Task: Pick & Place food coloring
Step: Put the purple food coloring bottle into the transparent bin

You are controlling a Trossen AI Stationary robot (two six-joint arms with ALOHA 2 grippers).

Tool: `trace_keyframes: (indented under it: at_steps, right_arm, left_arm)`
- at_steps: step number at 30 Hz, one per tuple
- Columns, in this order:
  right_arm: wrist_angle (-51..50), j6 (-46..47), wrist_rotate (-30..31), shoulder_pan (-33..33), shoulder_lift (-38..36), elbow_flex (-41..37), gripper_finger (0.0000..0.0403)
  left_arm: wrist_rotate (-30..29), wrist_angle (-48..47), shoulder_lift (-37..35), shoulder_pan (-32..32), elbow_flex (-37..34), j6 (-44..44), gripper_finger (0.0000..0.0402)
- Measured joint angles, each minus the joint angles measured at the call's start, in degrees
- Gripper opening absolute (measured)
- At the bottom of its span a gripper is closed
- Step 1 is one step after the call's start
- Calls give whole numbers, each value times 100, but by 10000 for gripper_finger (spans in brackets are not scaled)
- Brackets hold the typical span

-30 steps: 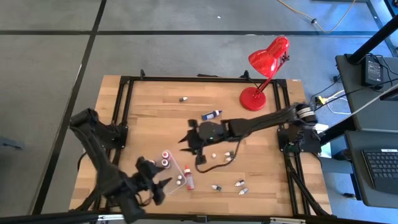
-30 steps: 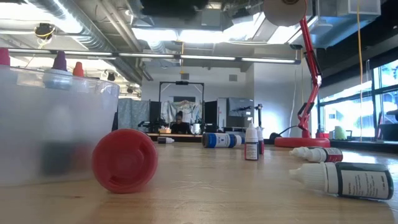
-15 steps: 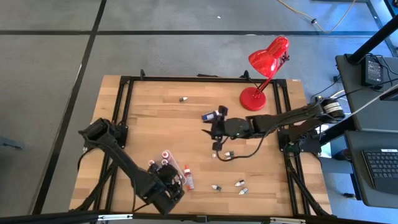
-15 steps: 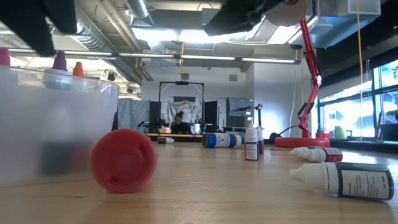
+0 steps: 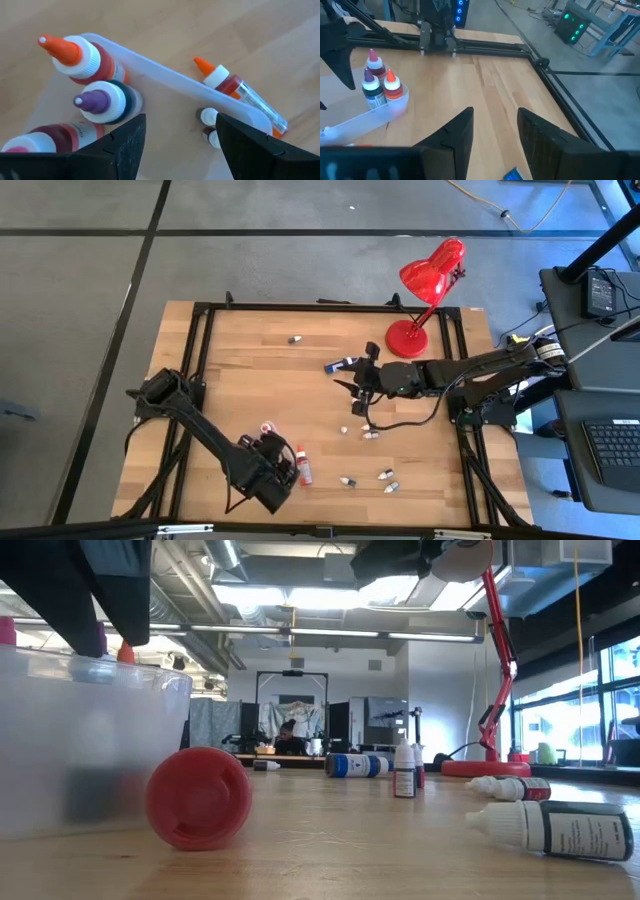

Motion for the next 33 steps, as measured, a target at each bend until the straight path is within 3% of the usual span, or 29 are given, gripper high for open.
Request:
trace_keyframes:
  at_steps: [22, 26, 33]
  right_arm:
    - [-69, -43, -2, 0, 2, 0, 155]
    - [-68, -42, -2, 0, 2, 1, 155]
    - [-119, 35, -230, 0, -88, 2, 155]
  left_arm:
    - [116, 156, 0, 69, -807, -483, 230]
    - [187, 65, 0, 69, -821, -505, 233]
    - [-196, -14, -297, 69, -569, -55, 231]
